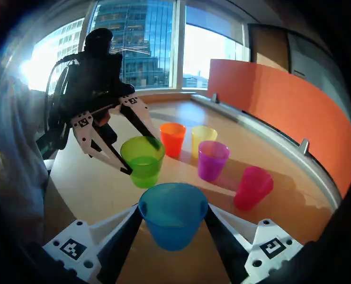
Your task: Pour water
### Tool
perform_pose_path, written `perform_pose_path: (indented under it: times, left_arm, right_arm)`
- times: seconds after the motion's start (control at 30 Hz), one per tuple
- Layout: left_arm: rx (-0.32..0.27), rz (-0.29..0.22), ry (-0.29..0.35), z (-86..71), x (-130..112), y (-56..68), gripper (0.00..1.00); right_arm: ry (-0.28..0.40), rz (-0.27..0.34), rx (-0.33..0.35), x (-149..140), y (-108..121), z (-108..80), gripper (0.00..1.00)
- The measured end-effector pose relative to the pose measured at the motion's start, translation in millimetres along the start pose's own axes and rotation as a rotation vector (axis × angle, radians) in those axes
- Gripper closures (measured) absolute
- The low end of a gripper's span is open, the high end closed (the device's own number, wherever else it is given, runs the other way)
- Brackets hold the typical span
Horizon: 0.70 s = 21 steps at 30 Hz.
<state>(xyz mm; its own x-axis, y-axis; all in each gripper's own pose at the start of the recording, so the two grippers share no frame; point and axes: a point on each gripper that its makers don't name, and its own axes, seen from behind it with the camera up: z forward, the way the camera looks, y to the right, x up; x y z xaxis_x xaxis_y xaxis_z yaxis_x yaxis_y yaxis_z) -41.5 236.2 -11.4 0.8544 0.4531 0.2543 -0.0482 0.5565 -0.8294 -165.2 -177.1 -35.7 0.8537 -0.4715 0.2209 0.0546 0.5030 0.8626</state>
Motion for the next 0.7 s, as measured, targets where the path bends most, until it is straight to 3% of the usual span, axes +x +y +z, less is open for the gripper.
perform_pose_path:
  times: [0.7]
  left_arm:
    - [-0.014,-0.016,-0.039,15.2,-22.3,4.0,0.11]
  right_arm:
    - [-0.029,0.005,-0.002,-21.2,0.5,8.6,0.09]
